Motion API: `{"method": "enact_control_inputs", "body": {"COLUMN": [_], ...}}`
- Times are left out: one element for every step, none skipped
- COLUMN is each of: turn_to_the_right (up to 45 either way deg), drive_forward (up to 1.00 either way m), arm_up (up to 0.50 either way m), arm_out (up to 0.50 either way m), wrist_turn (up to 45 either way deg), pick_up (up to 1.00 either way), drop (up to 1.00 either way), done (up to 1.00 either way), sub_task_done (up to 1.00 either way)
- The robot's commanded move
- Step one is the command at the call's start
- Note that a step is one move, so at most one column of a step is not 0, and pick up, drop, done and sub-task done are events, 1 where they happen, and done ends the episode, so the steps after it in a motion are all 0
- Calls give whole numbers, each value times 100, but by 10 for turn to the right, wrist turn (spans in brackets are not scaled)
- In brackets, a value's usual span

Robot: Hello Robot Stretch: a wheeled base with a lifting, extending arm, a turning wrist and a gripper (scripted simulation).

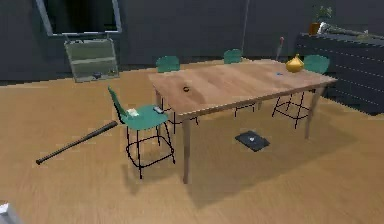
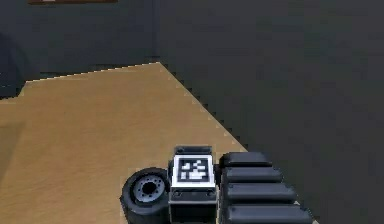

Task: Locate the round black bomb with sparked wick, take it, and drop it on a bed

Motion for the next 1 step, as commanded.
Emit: {"method": "enact_control_inputs", "body": {"turn_to_the_right": [450], "drive_forward": [0], "arm_up": [0], "arm_out": [0], "wrist_turn": [0], "pick_up": [0], "drop": [0], "done": [0], "sub_task_done": [0]}}
